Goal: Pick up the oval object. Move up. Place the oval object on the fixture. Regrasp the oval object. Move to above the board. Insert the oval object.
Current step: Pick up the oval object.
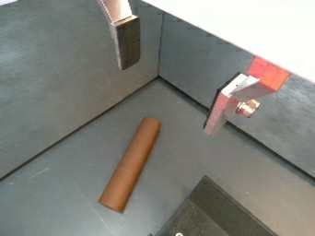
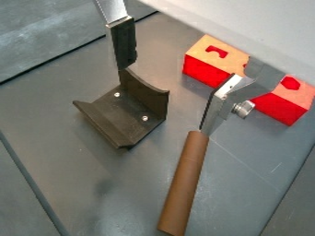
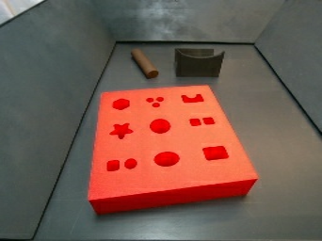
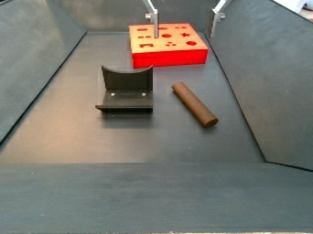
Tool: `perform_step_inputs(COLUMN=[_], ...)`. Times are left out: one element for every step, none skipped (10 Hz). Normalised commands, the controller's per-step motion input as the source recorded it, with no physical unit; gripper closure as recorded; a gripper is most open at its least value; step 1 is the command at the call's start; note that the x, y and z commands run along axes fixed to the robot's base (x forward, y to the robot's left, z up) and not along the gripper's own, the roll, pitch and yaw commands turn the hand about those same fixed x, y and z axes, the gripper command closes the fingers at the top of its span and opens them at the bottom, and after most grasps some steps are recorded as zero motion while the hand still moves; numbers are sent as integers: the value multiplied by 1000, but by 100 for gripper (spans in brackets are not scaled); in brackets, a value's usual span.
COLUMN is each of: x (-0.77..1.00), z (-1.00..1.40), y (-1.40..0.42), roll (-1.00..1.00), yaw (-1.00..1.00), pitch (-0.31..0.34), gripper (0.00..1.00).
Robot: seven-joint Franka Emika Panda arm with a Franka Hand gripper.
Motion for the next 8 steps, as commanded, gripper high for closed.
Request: perform_step_inputs(x=[-26, 191, -240, 0, -26, -40, -57, -34], z=[0, -374, -746, -646, -697, -769, -866, -874], y=[0, -11, -346, 0, 6, 0, -171, -451], roll=[-1, -111, 177, -3, 0, 0, 93, 170], yaw=[0, 0, 849, 1000, 1000, 1000, 903, 611], pitch=[-19, 0, -83, -60, -61, -67, -113, -97], gripper=[0, 0, 0, 0, 0, 0, 0, 0])
